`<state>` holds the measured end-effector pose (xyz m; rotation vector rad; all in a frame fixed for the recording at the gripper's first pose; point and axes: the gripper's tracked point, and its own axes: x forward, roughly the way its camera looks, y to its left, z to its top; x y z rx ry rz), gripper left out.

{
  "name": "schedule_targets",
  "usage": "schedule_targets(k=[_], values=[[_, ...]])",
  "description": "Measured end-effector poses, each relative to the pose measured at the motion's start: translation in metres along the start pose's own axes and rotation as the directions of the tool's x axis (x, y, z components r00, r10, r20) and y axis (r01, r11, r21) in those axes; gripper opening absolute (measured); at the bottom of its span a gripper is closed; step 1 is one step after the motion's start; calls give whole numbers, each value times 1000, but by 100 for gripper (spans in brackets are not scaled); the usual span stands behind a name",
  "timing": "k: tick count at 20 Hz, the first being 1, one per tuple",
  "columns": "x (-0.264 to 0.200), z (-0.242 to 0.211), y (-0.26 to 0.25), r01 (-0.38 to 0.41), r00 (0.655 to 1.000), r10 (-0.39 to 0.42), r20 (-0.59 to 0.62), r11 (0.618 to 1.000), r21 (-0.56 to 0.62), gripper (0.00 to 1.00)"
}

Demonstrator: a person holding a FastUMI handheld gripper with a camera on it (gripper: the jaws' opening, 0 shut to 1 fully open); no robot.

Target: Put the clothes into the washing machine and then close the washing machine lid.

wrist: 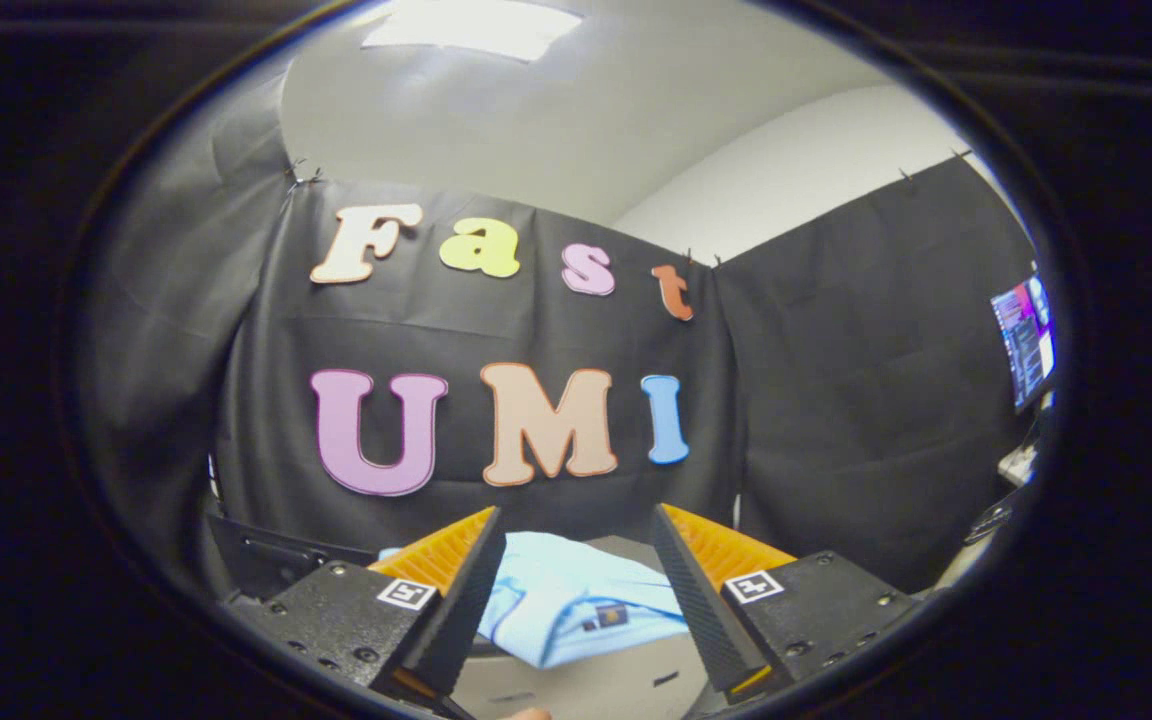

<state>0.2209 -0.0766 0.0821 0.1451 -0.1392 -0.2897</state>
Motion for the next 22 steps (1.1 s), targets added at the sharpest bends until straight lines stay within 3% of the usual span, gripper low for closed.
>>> schedule_targets(k=[3,6,11,15,16,17,21,22], values=[[52,-25,20,-36,992,38,-123,999,16,89],[92,-73,36,-69,952,74,-298,997,28,94],[114,-152,37,-101,827,85,-556,995,2,96],[113,-194,40,-131,732,99,-674,991,4,97],[111,-197,40,-121,728,99,-678,993,14,97],[120,-192,39,-107,768,92,-633,994,14,98],[121,-198,29,-80,764,28,-644,995,-51,80],[123,-197,33,-96,774,36,-632,994,-60,58]])
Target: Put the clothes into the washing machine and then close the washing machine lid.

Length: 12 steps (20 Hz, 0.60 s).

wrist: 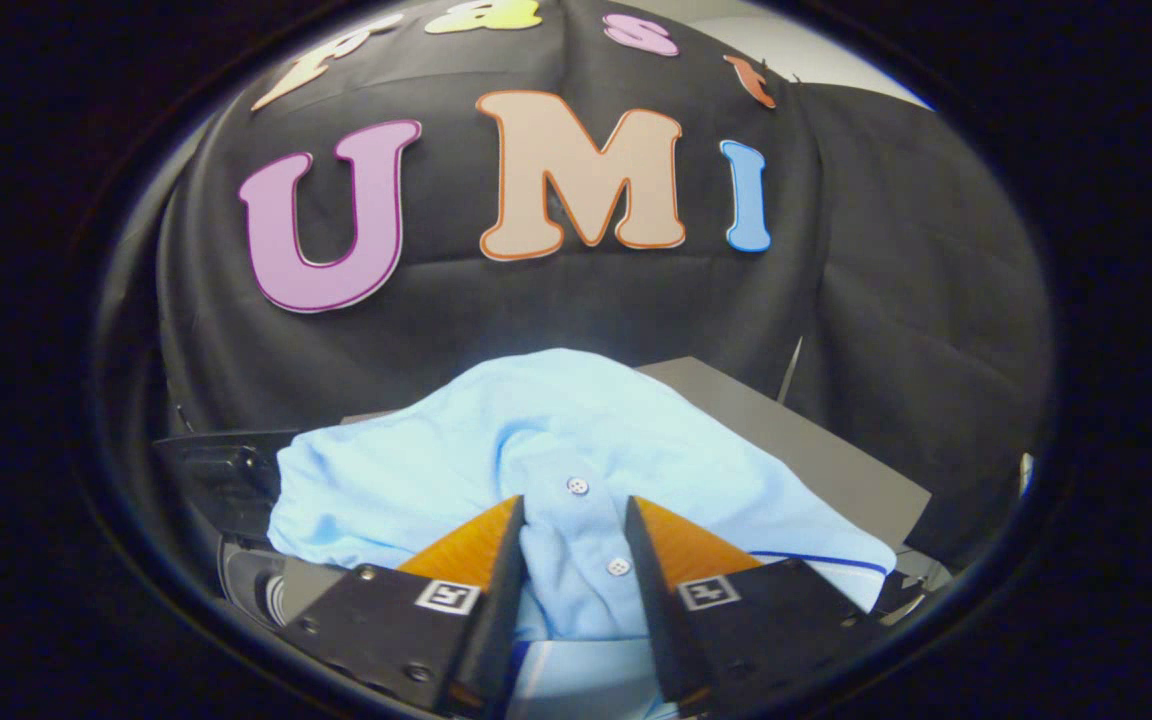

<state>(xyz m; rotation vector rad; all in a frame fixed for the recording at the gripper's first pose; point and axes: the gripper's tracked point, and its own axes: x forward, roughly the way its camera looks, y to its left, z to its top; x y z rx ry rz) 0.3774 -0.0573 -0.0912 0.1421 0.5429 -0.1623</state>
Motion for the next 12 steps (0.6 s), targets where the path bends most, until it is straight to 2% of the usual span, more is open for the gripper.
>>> schedule_targets(k=[2,3,5,7,10,12], values=[[-1,0,5,-13,1000,14,21,997,-82,14],[-4,4,6,-4,999,6,33,997,-75,9],[-8,3,9,18,999,-18,42,1000,-14,5],[-15,4,21,6,999,-6,50,1000,-5,4],[-30,-3,76,-14,999,15,52,1000,-12,3],[-42,-7,117,-60,996,60,62,998,-3,3]])
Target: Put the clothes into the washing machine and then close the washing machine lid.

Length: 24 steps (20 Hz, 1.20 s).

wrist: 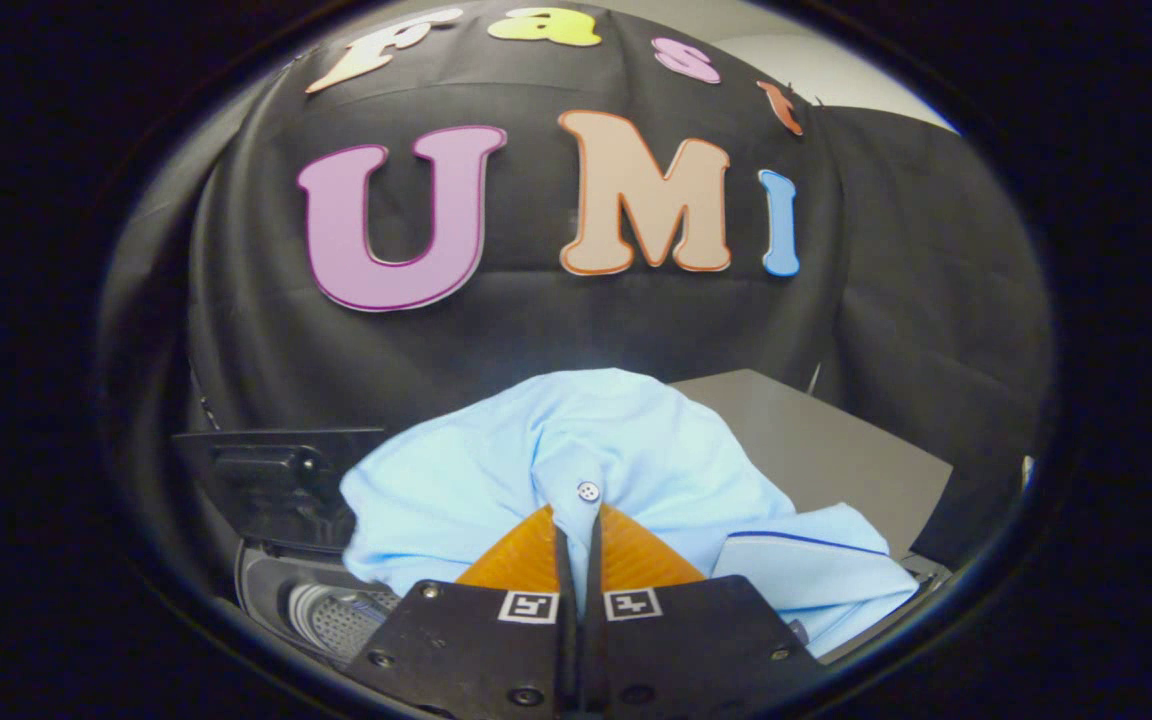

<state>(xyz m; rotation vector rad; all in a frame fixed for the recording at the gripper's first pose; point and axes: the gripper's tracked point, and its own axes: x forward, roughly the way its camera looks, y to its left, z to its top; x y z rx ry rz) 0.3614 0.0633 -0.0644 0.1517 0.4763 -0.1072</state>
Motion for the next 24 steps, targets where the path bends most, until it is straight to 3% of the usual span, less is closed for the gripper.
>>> schedule_targets(k=[4,10,14,19,21,24], values=[[-24,-12,93,-106,994,106,25,994,6,3],[-22,-88,195,-210,976,206,-65,976,-55,3],[-5,-145,234,-257,960,244,-137,962,-93,3],[10,-178,262,-286,951,272,-148,954,-92,3],[10,-183,266,-291,949,274,-152,951,-102,6],[10,-182,272,-294,949,283,-136,953,-70,33]])
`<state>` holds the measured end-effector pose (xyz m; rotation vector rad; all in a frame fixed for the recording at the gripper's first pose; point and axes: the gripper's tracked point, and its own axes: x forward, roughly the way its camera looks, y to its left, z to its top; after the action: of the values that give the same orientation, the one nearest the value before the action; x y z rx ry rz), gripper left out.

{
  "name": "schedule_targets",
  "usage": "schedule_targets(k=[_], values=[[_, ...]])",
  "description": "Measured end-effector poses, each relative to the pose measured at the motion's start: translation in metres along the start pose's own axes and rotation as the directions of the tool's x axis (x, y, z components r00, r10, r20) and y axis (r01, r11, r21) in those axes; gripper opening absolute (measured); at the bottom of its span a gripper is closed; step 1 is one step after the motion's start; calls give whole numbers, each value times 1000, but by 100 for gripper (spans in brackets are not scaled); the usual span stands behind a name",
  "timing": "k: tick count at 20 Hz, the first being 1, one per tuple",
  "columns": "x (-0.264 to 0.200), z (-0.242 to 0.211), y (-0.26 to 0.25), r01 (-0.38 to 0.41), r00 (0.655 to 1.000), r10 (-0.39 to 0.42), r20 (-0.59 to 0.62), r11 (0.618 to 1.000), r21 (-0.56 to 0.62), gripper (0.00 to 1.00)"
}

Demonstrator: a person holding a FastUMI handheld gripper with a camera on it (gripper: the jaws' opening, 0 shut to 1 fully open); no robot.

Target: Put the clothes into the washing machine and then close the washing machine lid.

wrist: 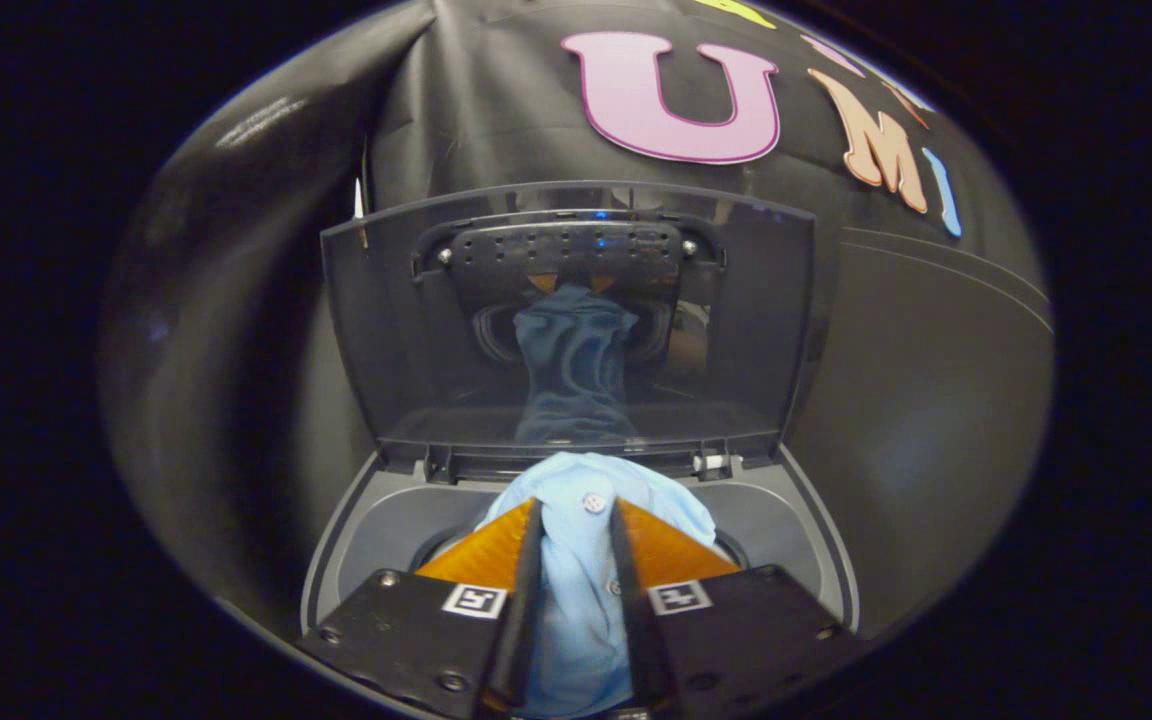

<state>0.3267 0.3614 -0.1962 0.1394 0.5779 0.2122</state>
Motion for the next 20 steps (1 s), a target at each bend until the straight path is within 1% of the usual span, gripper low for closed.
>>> schedule_targets(k=[2,5,8,11,14,17,20], values=[[-5,8,2,-8,1000,8,30,1000,7,51],[-10,17,3,3,999,-4,49,1000,6,78],[-14,25,4,10,998,-10,60,1000,-1,77],[-19,52,6,17,995,-17,99,1000,-5,77],[-27,104,11,9,984,-12,178,1000,19,77],[-35,166,16,-10,961,-6,276,998,56,77],[-22,220,21,-40,947,15,321,996,74,77]])
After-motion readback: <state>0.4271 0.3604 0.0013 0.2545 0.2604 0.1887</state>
